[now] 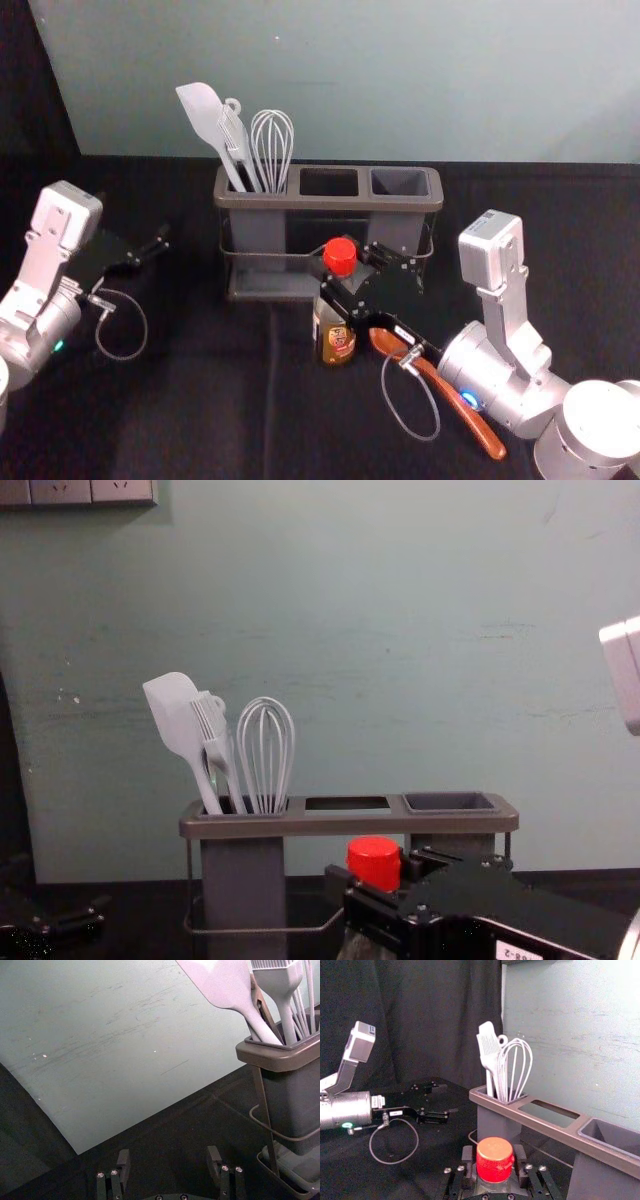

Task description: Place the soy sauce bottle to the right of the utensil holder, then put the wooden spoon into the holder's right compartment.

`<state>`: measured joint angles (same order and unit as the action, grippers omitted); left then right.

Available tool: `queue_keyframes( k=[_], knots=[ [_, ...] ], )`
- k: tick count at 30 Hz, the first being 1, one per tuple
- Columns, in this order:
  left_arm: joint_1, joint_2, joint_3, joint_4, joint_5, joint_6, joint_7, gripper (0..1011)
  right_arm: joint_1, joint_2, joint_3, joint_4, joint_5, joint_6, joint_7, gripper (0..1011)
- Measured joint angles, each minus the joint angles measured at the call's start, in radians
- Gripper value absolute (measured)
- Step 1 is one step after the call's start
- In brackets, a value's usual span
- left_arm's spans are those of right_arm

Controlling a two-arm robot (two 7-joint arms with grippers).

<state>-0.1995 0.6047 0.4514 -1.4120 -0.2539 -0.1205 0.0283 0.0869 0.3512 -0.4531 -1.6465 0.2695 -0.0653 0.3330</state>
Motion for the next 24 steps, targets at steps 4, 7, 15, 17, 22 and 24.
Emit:
queue_keyframes(
  k=[4, 7, 15, 17, 22, 24],
  knots=[
    [0.000, 0.000, 0.000, 0.000, 0.000, 0.000, 0.000, 1005, -0.004, -0.006, 0.010, -0.004, -0.007, 0.001, 0.006, 398],
    [0.000, 0.000, 0.000, 0.000, 0.000, 0.000, 0.000, 1005, -0.010, -0.009, 0.019, -0.010, -0.011, 0.003, 0.011, 387],
    [0.000, 0.000, 0.000, 0.000, 0.000, 0.000, 0.000, 1005, -0.034, 0.009, 0.067, -0.059, 0.005, 0.013, 0.031, 387],
    [0.000, 0.000, 0.000, 0.000, 0.000, 0.000, 0.000, 1005, -0.045, 0.023, 0.091, -0.077, 0.026, 0.017, 0.039, 387],
    [0.000, 0.000, 0.000, 0.000, 0.000, 0.000, 0.000, 1005, -0.070, 0.055, 0.145, -0.110, 0.082, 0.027, 0.055, 387],
    [0.000, 0.000, 0.000, 0.000, 0.000, 0.000, 0.000, 1005, -0.083, 0.072, 0.176, -0.119, 0.111, 0.029, 0.060, 387]
  ],
)
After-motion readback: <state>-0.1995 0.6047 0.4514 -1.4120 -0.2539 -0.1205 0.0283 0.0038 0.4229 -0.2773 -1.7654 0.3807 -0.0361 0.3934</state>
